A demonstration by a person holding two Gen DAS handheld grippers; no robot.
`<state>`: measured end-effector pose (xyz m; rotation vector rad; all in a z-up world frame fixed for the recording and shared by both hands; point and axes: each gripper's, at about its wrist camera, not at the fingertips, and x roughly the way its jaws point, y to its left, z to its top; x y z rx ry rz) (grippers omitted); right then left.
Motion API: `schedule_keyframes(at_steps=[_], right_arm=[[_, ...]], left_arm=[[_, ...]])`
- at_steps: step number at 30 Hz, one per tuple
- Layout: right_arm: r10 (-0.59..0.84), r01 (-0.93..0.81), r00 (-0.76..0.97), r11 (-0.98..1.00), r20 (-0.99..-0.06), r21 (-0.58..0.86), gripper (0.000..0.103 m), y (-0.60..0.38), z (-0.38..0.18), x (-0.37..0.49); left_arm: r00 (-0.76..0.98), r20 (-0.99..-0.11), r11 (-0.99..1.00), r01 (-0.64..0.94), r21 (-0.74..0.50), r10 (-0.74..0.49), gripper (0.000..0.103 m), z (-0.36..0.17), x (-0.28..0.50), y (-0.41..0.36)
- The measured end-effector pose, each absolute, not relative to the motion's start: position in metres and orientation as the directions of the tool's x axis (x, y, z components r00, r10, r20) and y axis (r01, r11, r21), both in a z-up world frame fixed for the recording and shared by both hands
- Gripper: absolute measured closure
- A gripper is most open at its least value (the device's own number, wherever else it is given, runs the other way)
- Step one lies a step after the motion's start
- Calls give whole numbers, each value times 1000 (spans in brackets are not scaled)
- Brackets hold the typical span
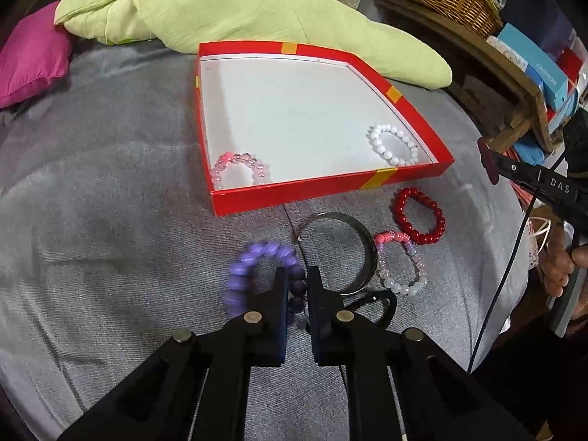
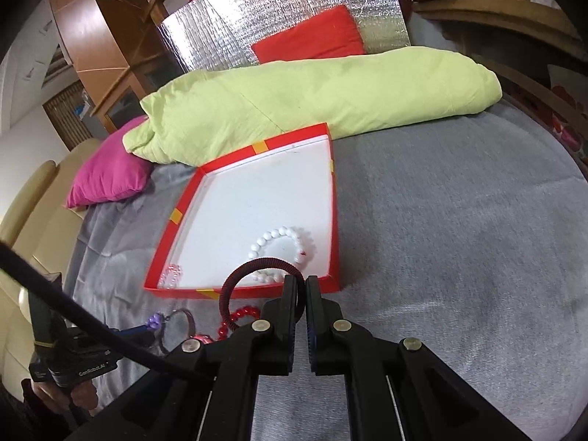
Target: Organize jewelry
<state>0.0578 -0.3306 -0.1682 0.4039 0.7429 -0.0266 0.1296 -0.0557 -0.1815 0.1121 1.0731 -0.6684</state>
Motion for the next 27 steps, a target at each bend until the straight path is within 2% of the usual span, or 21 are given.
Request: schedule_keyframes(at_steps=[5,11,13,15,16,17,21,27], right_arm=[[127,156,745,921,-655,356,98,-324,-167,60],[145,139,744,922,-653,362,98,-315,-167,64],[144,137,740,924,-657,357,98,-313,-169,65],[151,134,733,924,-663,358,98,-312,-171,67],[151,133,730,925,-666,356,98,-311,-172,67],[150,132,729,926,-668,352,98,-310,-172,67],[148,133,726,928,-672,348,98,-310,-174,67],[146,140,727,925,-671,352,98,-311,-174,68]], left_arm=[[329,-825,807,542,-234,-460,93,-175,133,-44],[364,-835,835,517,-188,-413,92,-171,138,-30],[364,-839,836,520,-178,-404,82,-170,137,-29],[367,-841,834,528,-163,-397,50,-171,135,-30],[372,-843,831,536,-147,-389,43,-171,132,-33],[375,-844,824,551,-129,-383,40,-171,130,-35],[360,-860,793,604,-82,-363,40,-177,123,-43],[352,-876,796,602,-58,-330,41,-193,129,-46]])
